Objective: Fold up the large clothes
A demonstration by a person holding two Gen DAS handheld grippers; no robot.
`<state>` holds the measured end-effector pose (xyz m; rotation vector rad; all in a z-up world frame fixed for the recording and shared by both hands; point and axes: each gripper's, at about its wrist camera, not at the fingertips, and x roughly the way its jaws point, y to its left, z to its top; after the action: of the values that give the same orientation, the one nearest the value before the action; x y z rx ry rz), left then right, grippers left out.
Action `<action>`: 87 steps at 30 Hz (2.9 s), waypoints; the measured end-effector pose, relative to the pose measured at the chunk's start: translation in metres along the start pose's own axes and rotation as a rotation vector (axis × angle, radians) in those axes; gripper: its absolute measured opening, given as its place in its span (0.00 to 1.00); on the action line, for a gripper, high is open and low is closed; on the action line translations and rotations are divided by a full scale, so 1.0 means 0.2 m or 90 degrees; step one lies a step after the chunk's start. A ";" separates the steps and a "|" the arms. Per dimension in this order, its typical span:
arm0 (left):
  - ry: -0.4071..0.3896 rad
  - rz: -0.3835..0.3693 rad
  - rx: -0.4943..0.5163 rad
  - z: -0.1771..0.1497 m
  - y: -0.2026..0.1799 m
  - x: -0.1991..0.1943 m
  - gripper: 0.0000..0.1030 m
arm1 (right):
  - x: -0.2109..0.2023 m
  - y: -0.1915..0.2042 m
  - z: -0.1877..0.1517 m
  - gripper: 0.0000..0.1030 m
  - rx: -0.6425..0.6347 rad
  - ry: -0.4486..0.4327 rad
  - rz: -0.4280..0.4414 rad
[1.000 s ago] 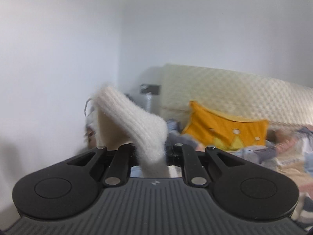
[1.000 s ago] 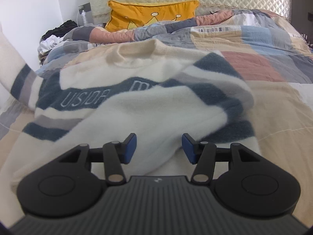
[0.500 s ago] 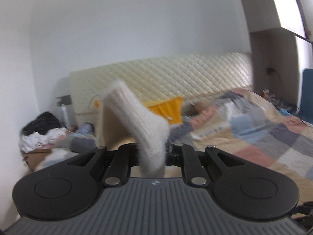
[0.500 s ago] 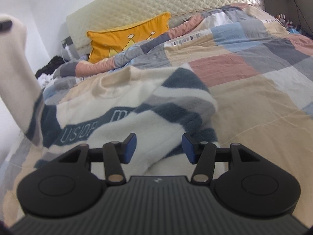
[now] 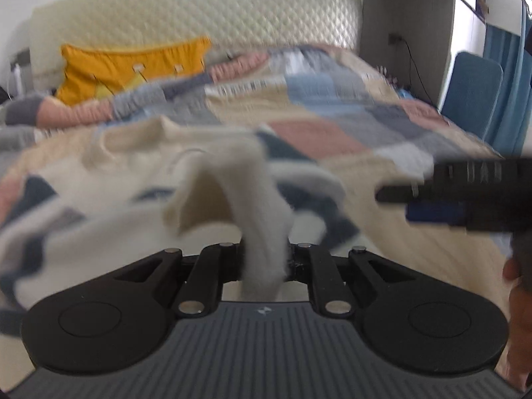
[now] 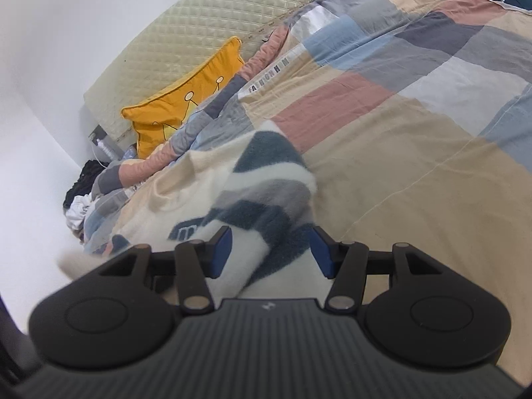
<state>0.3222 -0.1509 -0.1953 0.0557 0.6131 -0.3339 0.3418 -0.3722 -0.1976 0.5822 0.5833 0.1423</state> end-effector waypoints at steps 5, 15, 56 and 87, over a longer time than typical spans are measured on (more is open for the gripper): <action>0.037 -0.014 -0.031 -0.16 -0.03 0.08 0.16 | 0.03 -0.02 0.00 0.54 -0.001 0.006 0.007; 0.035 -0.107 -0.118 -0.14 0.06 -0.29 0.56 | -0.03 -0.05 -0.04 0.54 -0.004 0.017 0.011; 0.066 0.079 -0.253 -0.33 0.46 -0.36 0.64 | 0.00 0.11 -0.25 0.08 -0.085 0.100 -0.033; 0.158 0.208 -0.516 -0.44 1.08 -0.93 0.77 | -0.22 -0.17 -0.44 0.53 0.112 0.229 -0.055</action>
<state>0.2008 0.1207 -0.1697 -0.5832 0.9339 0.2575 0.2559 -0.3708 -0.2551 0.7070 0.9752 0.1151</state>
